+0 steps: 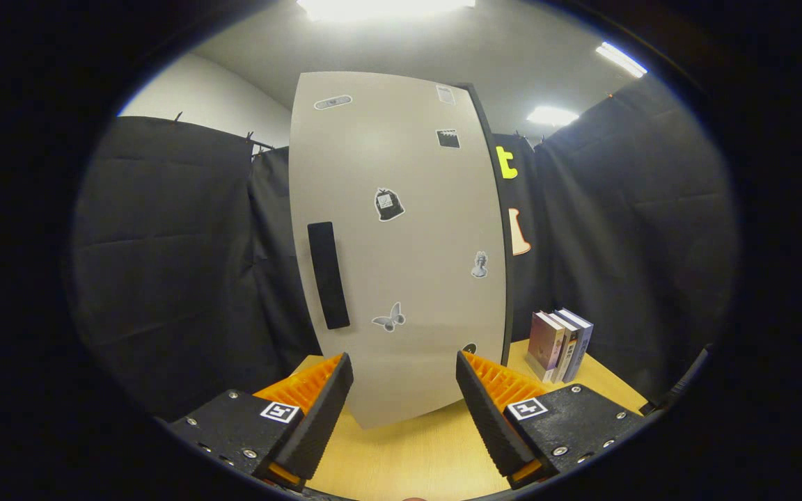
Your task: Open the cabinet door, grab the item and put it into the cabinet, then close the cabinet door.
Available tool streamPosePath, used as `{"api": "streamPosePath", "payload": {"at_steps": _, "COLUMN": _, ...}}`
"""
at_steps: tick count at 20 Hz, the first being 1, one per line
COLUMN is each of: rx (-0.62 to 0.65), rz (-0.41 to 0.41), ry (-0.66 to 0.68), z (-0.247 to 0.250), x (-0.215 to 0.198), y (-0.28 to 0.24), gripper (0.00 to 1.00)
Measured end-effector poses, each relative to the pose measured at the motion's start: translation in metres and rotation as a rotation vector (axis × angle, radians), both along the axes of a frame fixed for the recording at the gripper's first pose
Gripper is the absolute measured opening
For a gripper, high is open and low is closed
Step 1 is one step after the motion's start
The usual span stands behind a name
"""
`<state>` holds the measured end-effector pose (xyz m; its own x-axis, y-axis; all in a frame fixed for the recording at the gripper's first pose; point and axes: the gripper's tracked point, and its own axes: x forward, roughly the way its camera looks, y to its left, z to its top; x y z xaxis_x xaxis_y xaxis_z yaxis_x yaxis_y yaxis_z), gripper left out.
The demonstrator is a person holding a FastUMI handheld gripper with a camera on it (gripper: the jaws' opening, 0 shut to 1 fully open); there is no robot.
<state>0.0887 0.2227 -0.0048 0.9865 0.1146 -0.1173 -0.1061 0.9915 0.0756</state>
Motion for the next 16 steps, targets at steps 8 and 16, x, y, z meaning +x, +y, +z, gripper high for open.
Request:
{"api": "streamPosePath", "payload": {"at_steps": 8, "rx": 0.014, "rz": 0.022, "ry": 0.022, "z": -0.0073, "x": 0.0007, "y": 0.0019, "gripper": 0.93}}
{"api": "streamPosePath", "payload": {"at_steps": 16, "rx": -0.005, "rz": 0.042, "ry": 0.023, "z": -0.0055, "x": 0.0026, "y": 0.0063, "gripper": 0.93}}
